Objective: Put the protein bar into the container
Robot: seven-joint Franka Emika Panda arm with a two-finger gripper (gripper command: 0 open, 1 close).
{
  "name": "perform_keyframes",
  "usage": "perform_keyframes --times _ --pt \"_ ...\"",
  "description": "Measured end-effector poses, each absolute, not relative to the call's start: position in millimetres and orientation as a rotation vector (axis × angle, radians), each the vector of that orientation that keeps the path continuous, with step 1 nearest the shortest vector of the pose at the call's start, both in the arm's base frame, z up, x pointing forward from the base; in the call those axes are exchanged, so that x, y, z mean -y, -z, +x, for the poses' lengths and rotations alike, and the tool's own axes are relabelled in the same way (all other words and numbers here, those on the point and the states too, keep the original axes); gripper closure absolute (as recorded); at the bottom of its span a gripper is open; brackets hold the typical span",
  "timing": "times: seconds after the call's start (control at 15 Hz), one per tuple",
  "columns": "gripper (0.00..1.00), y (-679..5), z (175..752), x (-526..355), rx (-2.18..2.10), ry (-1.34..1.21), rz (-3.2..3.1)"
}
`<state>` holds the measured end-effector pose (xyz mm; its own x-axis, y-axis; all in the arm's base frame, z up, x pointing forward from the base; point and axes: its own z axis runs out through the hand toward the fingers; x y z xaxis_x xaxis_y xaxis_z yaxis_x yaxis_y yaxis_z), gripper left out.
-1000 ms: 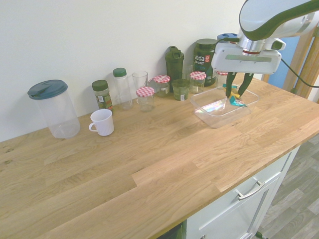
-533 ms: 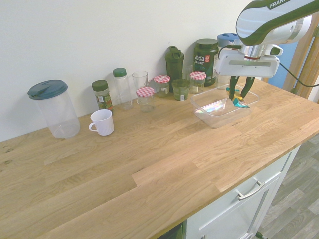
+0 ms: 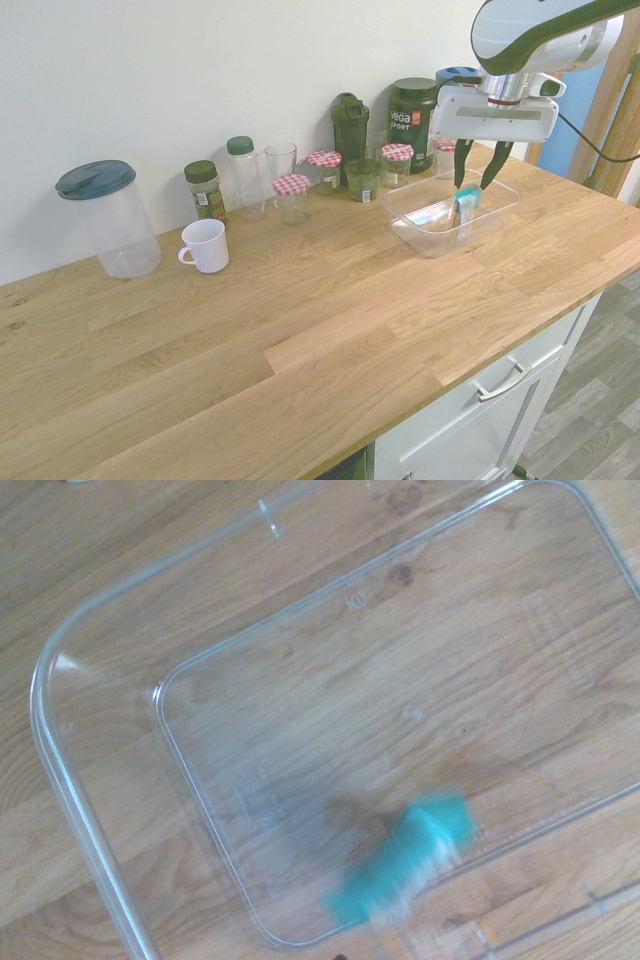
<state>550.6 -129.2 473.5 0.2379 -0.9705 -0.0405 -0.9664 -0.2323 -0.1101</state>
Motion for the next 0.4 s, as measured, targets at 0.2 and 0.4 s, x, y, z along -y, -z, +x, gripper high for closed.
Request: perform_keyframes --times 0.2,0.4 --pt "0.00 -484 556 118 -1.838 0.066 -2.409" --pt "0.00 -506 556 72 -1.702 0.109 -2.512"
